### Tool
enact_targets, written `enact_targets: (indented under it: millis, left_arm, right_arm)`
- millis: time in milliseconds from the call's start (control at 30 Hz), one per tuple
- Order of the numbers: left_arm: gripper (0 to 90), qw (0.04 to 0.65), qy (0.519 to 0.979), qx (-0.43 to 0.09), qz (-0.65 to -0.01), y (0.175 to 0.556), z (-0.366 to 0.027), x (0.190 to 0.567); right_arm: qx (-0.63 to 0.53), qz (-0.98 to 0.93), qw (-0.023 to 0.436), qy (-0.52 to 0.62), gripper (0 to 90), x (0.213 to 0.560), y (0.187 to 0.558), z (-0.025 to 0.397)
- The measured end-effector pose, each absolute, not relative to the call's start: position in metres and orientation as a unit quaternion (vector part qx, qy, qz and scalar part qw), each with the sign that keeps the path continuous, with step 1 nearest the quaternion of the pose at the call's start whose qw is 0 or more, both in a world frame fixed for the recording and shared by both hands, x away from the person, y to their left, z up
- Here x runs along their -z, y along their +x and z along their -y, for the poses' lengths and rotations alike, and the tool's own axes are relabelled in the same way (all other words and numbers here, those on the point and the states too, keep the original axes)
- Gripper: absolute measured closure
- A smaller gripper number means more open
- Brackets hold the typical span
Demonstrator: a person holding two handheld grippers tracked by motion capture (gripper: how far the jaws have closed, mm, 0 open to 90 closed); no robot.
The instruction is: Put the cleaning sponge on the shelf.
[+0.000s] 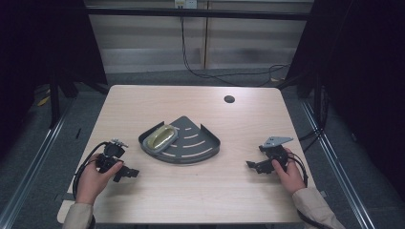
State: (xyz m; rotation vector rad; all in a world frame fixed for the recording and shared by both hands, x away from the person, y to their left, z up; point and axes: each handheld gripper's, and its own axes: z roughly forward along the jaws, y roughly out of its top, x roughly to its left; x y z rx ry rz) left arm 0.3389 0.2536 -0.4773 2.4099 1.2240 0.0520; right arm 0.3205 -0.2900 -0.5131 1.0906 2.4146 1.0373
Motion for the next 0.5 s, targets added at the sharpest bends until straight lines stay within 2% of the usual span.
enact_targets:
  millis: [500]
  left_arm:
    - [15.2,0.242,0.874,-0.058,-0.417,0.3327,-0.2569,0.4834]
  right_arm:
    - [-0.361,-0.839,0.148,0.379,10.9,0.5131,0.3205,0.29]
